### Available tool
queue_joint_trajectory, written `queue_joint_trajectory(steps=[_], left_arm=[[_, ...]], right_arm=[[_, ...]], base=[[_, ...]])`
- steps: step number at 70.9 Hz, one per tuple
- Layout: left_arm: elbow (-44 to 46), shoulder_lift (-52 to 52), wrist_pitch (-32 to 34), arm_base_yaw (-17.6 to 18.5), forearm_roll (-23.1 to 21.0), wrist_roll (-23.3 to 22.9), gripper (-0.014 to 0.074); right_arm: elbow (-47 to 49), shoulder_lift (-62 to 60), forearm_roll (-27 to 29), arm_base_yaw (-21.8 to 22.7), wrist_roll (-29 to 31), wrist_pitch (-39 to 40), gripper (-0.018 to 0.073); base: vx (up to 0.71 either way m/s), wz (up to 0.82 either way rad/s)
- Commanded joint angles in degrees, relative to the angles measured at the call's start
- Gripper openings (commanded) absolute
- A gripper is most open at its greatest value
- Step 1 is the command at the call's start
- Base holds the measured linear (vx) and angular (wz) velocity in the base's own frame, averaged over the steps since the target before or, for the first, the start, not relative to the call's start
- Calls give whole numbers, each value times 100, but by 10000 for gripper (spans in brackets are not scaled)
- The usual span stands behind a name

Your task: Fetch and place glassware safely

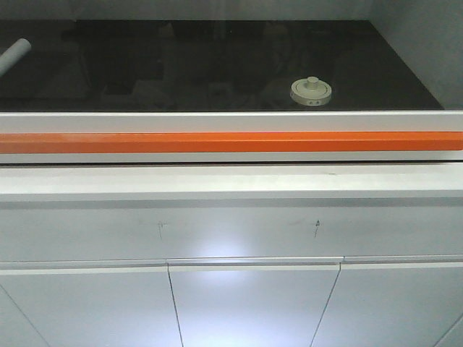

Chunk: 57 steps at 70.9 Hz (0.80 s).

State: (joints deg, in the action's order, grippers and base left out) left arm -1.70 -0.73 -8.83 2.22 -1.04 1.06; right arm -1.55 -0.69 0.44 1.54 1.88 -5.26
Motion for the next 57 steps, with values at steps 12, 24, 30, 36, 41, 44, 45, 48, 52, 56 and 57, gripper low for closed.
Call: queue_joint_trajectory(steps=[12,24,30,36,41,44,45,48,52,56,57], left_arm=[[-154,-65,474,40,-57,-31,-7],[-154,-65,474,40,-57,-31,-7],[-154,-65,474,40,-57,-31,-7],[-154,-65,474,40,-57,-31,-7],[-154,-65,474,40,-57,-31,-7],[-154,-65,474,40,-57,-31,-7],[-154,-65,474,40,-57,-31,-7],[-154,-65,474,40,-57,-31,-7],[-154,-65,474,40,-57,-31,-7],[-154,-65,474,40,-57,-31,-7],[-154,-65,474,40,-57,-31,-7]], right_arm=[[-113,-54,-44,-4,24,450,0],[-113,-54,-44,-4,24,450,0],[-113,-54,-44,-4,24,450,0],[-113,-54,-44,-4,24,450,0],[-113,-54,-44,-4,24,450,0],[-113,-54,-44,-4,24,450,0],[-113,-54,-44,-4,24,450,0],[-113,-54,-44,-4,24,450,0],[-113,-54,-44,-4,24,450,0],[-113,-54,-44,-4,24,450,0],[-113,-54,-44,-4,24,450,0]], base=[[0,0],[0,0],[0,0],[0,0],[0,0],[0,0],[0,0],[0,0],[0,0],[0,0],[0,0]])
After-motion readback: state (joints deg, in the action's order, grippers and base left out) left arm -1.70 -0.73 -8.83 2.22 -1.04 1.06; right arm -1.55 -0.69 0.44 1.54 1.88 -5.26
